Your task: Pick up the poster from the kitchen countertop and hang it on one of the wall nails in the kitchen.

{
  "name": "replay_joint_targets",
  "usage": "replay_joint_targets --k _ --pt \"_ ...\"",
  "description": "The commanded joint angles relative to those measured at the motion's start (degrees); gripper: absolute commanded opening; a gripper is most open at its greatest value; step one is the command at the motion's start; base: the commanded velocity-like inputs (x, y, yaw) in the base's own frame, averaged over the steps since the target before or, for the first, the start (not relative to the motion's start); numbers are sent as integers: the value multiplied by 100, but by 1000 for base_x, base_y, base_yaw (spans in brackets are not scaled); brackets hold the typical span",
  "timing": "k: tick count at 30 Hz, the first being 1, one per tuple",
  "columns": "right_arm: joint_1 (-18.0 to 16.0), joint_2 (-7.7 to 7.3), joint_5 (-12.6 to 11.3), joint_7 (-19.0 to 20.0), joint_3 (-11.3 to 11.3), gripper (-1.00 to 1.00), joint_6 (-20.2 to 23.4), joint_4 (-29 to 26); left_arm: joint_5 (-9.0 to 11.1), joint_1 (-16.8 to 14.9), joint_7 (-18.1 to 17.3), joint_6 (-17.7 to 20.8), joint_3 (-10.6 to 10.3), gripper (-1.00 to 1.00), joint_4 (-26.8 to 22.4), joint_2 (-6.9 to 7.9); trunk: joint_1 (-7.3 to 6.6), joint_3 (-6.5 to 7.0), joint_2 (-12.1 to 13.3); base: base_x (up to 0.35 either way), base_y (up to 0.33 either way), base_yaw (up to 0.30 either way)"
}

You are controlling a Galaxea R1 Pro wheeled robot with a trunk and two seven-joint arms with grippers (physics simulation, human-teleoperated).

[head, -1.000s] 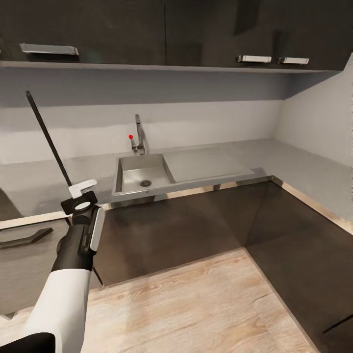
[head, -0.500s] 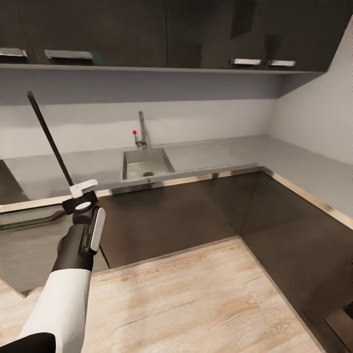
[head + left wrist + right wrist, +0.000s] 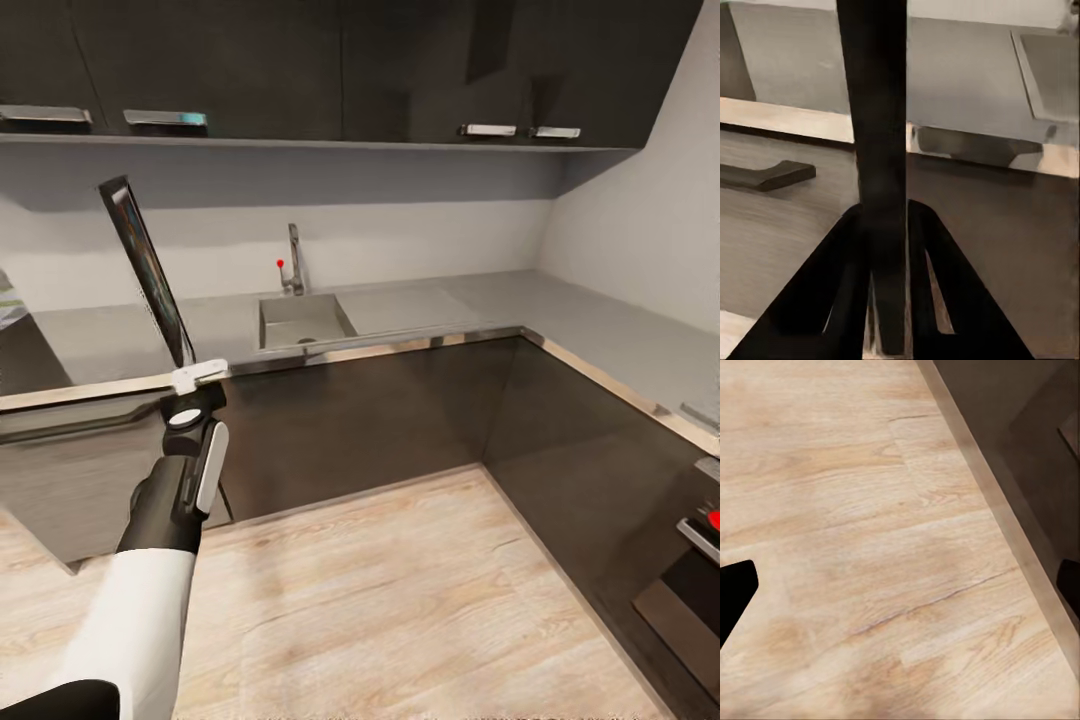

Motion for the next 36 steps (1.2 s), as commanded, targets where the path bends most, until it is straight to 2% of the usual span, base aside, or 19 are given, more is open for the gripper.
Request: replay_joint_targets --k 1,3,4,9,10,12,14,15,18,19,20,21,22,24,29,30,31,32,36 --pt "2 -3 61 -42 -2 100 6 -7 -14 -4 -73 39 -40 -100 -49 -75 -1 -4 -3 -64 0 0" --pt "2 -5 60 -42 -4 100 6 -8 -13 -4 -157 40 -106 -100 -86 -136 -1 -4 -3 -46 0 0" --pt "2 -6 62 -42 -6 100 6 -8 -12 -4 -334 45 -340 -100 -122 -190 -1 -4 -3 -21 0 0" --pt "2 -7 61 -42 -8 100 6 -9 1 -4 -656 52 -938 -100 -151 -233 -1 -4 -3 -10 0 0" --pt "2 -8 62 -42 -8 100 6 -9 62 -4 -741 51 -1100 -100 -154 -238 -1 -4 -3 -4 0 0" --pt "2 -9 60 -42 -8 100 6 -9 197 -4 -853 51 -1241 -100 -157 -241 -1 -4 -3 -3 0 0" --pt "2 -15 57 -40 -8 100 11 -11 571 -4 -1217 50 -1466 -100 -159 -235 -1 -4 -3 -1 0 0" --pt "2 -17 57 -41 -8 100 11 -12 650 -4 -1340 50 -1508 -100 -160 -232 -1 -4 -3 0 0 0" --pt "2 -27 56 -35 -16 100 10 -28 896 1 -2405 50 -1631 -100 -152 -212 -1 -4 -3 0 0 0" --pt "2 -28 55 -33 -18 100 9 -31 913 3 -2639 50 -1640 -100 -152 -208 -1 -4 -3 0 0 0" --pt "2 -30 55 -30 -21 100 8 -36 936 7 -3163 48 -1650 -100 -140 -199 -1 -4 -3 0 0 0" --pt "2 -31 55 -29 -22 100 7 -38 944 9 -3417 47 -1653 -100 -132 -191 -1 -4 -3 0 0 0" --pt "2 -36 55 -27 -23 100 7 -40 955 12 -3888 42 -1656 -100 -117 -166 -1 -4 -3 0 0 0" --pt "2 -51 55 -26 -24 100 6 -42 962 20 -4318 38 -1658 -100 -108 -115 -1 -4 -3 0 0 0" --pt "2 -98 52 -22 -25 100 6 -44 976 137 -5969 27 -1665 -100 -101 205 -1 -4 -3 0 0 0" --pt "2 -107 51 -20 -25 100 6 -46 974 167 -6480 26 -1665 -100 -94 292 -1 -4 -3 0 0 0" --pt "2 -110 50 -19 -26 100 6 -47 972 186 -6731 25 -1666 -100 -90 339 -1 -4 -3 0 0 0" --pt "2 -119 51 -14 -26 100 6 -50 969 259 -7363 20 -1666 -100 -87 482 -1 -4 -3 0 0 0" --pt "2 -131 48 -9 -26 100 11 -52 966 502 -8012 -13 -1666 -100 -172 697 -1 -4 -3 0 0 0"
